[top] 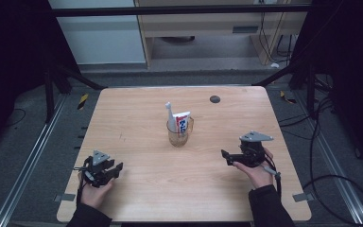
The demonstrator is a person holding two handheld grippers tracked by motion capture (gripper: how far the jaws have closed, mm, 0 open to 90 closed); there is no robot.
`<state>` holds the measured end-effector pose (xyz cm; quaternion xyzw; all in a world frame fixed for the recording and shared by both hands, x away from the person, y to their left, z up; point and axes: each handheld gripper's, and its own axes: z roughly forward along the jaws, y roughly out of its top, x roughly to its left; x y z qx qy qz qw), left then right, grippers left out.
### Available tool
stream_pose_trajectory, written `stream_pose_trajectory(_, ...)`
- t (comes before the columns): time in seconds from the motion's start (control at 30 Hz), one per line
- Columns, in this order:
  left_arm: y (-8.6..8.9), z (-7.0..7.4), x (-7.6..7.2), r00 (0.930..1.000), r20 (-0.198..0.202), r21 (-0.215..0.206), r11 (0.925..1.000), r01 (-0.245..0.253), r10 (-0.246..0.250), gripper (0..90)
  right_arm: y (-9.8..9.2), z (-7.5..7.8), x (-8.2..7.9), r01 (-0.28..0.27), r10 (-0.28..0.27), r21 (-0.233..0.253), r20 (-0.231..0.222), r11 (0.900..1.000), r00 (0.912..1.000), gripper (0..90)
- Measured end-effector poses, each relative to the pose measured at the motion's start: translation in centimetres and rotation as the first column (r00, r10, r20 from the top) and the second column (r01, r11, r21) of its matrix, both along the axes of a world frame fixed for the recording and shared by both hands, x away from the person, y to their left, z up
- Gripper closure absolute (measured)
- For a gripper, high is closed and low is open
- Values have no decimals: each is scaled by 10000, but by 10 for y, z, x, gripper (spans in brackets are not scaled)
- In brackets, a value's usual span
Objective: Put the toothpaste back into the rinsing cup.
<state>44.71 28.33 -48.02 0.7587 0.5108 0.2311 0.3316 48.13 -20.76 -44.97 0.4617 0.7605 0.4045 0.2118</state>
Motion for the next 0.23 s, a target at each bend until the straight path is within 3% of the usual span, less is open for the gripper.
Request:
stream_pose_trajectory(0.07,0,-1,1,10000,-92,-27,10000,-17,17,552,-7,-7,-5,135,-135,53,-49,9999,9999,93)
stream_pose_trajectory(0.23,0,-2,1,9999,-142,17,10000,53,-53,513,-21,-20,-13,387,-409,-694,-294,9968,9987,79)
